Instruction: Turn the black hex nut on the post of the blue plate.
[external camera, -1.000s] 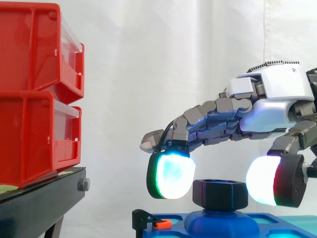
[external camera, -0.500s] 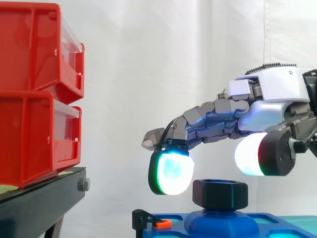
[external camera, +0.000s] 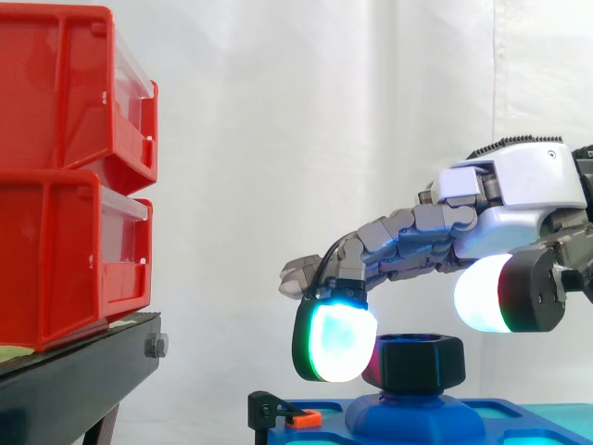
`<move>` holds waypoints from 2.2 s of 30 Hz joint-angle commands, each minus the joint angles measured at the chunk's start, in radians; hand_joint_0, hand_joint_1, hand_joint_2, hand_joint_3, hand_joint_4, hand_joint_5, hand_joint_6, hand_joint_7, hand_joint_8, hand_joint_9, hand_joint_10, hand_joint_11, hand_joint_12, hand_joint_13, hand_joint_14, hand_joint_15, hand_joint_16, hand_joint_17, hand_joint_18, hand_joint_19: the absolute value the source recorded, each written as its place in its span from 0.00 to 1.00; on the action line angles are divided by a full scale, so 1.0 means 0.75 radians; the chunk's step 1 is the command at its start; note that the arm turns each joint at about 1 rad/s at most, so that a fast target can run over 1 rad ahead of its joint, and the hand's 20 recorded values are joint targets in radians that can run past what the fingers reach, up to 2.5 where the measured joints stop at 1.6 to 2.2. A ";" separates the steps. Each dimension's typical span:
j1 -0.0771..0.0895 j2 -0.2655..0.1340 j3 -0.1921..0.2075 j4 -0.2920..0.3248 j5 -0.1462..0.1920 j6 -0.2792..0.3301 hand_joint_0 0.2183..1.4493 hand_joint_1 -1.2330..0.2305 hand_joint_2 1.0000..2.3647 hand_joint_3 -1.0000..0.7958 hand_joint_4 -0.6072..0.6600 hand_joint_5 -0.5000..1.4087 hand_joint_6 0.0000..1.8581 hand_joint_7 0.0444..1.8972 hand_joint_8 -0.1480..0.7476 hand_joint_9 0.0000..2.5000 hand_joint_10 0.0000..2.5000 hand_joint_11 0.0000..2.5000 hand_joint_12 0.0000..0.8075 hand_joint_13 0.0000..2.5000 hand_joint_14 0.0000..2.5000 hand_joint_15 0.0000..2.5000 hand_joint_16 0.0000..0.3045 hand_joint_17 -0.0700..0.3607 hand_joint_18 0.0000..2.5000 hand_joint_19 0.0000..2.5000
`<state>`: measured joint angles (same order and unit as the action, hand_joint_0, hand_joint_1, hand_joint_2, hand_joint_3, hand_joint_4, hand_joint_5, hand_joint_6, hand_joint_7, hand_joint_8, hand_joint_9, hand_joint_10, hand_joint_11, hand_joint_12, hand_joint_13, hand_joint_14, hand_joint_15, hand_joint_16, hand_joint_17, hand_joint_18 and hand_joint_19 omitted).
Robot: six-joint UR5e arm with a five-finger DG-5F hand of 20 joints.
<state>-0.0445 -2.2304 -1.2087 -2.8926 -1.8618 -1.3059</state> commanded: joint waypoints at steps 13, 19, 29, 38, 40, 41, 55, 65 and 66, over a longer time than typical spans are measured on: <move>-0.043 0.000 -0.006 0.008 -0.048 -0.001 0.17 0.60 0.00 0.28 0.70 0.16 0.27 0.50 0.46 0.08 0.00 0.00 0.46 0.00 0.00 0.00 0.18 0.45 0.00 0.14; -0.057 0.000 -0.006 0.020 -0.060 -0.012 0.18 0.60 0.00 0.28 0.70 0.16 0.27 0.49 0.46 0.08 0.00 0.00 0.46 0.00 0.00 0.00 0.18 0.45 0.00 0.14; -0.096 0.000 -0.004 0.081 -0.107 -0.036 0.18 0.60 0.00 0.28 0.70 0.16 0.27 0.49 0.46 0.08 0.00 0.00 0.46 0.00 0.00 0.00 0.18 0.45 0.00 0.14; -0.088 0.000 0.057 0.061 -0.121 -0.022 0.18 0.60 0.00 0.28 0.70 0.16 0.27 0.49 0.46 0.08 0.00 0.00 0.46 0.00 0.00 0.00 0.18 0.45 0.00 0.14; -0.080 0.000 0.082 0.032 -0.117 -0.022 0.18 0.60 0.00 0.28 0.70 0.16 0.27 0.49 0.46 0.08 0.00 0.00 0.46 0.00 0.00 0.00 0.18 0.45 0.00 0.14; -0.078 0.000 0.090 0.024 -0.115 -0.022 0.18 0.60 0.00 0.28 0.70 0.16 0.27 0.49 0.46 0.08 0.00 0.00 0.46 0.00 0.00 0.00 0.18 0.45 0.00 0.14; 0.027 0.000 0.098 -0.031 -0.052 0.013 0.18 0.55 0.00 0.28 0.66 0.15 0.27 0.44 0.45 0.08 0.00 0.00 0.46 0.00 0.00 0.00 0.18 0.45 0.00 0.14; 0.039 0.000 0.002 0.008 -0.046 0.027 0.18 0.55 0.00 0.28 0.66 0.15 0.27 0.44 0.45 0.08 0.00 0.00 0.46 0.00 0.00 0.00 0.18 0.45 0.00 0.14; 0.039 0.000 -0.008 0.030 -0.048 0.027 0.18 0.55 0.00 0.28 0.66 0.15 0.27 0.44 0.45 0.08 0.00 0.00 0.46 0.00 0.00 0.00 0.18 0.45 0.00 0.14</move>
<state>-0.0158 -2.2304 -1.1938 -2.9007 -1.8959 -1.2890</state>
